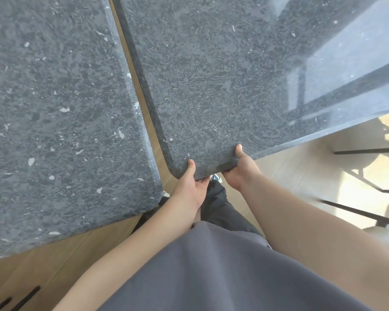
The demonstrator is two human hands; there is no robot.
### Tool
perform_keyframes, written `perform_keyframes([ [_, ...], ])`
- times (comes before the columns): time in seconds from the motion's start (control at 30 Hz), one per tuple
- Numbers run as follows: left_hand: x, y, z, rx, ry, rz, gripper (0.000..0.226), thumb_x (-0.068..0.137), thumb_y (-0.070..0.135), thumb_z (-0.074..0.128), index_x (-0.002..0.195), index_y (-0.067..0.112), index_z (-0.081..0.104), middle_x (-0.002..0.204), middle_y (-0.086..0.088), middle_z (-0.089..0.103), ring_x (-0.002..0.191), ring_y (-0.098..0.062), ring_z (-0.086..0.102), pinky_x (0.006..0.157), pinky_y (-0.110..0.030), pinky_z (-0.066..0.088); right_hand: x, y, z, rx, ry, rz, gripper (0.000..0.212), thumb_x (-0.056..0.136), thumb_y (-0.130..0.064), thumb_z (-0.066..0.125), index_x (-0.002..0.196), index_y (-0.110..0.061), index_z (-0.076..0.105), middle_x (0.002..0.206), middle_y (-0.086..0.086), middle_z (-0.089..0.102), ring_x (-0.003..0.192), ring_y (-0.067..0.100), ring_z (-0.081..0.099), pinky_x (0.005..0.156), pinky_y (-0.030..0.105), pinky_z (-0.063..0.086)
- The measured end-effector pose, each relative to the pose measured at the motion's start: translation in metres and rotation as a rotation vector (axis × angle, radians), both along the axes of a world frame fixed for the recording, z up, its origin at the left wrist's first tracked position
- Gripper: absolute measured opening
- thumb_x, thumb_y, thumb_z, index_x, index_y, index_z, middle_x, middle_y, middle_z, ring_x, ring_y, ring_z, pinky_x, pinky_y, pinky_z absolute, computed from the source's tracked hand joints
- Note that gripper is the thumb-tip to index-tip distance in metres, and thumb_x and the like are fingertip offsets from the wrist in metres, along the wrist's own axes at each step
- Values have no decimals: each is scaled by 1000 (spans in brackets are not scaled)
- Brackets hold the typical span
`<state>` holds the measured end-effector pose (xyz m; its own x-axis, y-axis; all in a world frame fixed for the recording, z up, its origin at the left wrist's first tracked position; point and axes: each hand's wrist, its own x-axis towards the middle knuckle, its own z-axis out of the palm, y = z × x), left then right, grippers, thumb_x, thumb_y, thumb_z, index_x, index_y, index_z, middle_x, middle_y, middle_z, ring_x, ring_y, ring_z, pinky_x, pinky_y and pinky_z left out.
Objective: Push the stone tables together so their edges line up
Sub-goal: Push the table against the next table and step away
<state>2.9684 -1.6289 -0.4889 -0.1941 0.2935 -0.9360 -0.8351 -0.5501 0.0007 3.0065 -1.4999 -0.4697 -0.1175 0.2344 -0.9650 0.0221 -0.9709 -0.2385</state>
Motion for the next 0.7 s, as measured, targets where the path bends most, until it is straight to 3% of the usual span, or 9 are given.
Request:
perform_keyframes([
  [0.13, -9, -11, -3, -1, 15, -13, 33, 99, 23, 67, 122, 2, 59, 127, -19, 67, 123, -34, 62, 112, -50, 45, -9, -11, -2, -15, 6, -23, 52, 93, -40, 69, 130, -5, 60, 125, 15, 70, 115, 32, 67, 107, 48, 49],
  [0.4, -20, -19, -4, -11, 6, -32, 28, 99, 23, 67, 115, 0, 63, 128, -19, 68, 121, -34, 64, 111, -50, 47, -16, -19, -6, -12, 8, -50, 50, 93, -39, 70, 128, -4, 61, 122, 16, 71, 112, 34, 69, 105, 51, 50],
  [0.57, -26, -25, -2, -32, -1, -54, 36, 99, 24, 67, 125, -1, 60, 130, -19, 67, 123, -34, 63, 110, -49, 47, -21, -25, -5, 2, 2, -47, 49, 94, -38, 69, 128, -4, 61, 122, 16, 71, 112, 34, 69, 104, 52, 51],
  [0.7, -28, -27, 1, -24, -20, -54, 31, 99, 24, 67, 117, -1, 61, 127, -19, 68, 123, -33, 63, 112, -48, 46, -20, -25, -3, -24, -7, -65, 49, 90, -38, 73, 125, -4, 62, 118, 16, 72, 108, 34, 70, 103, 51, 52],
])
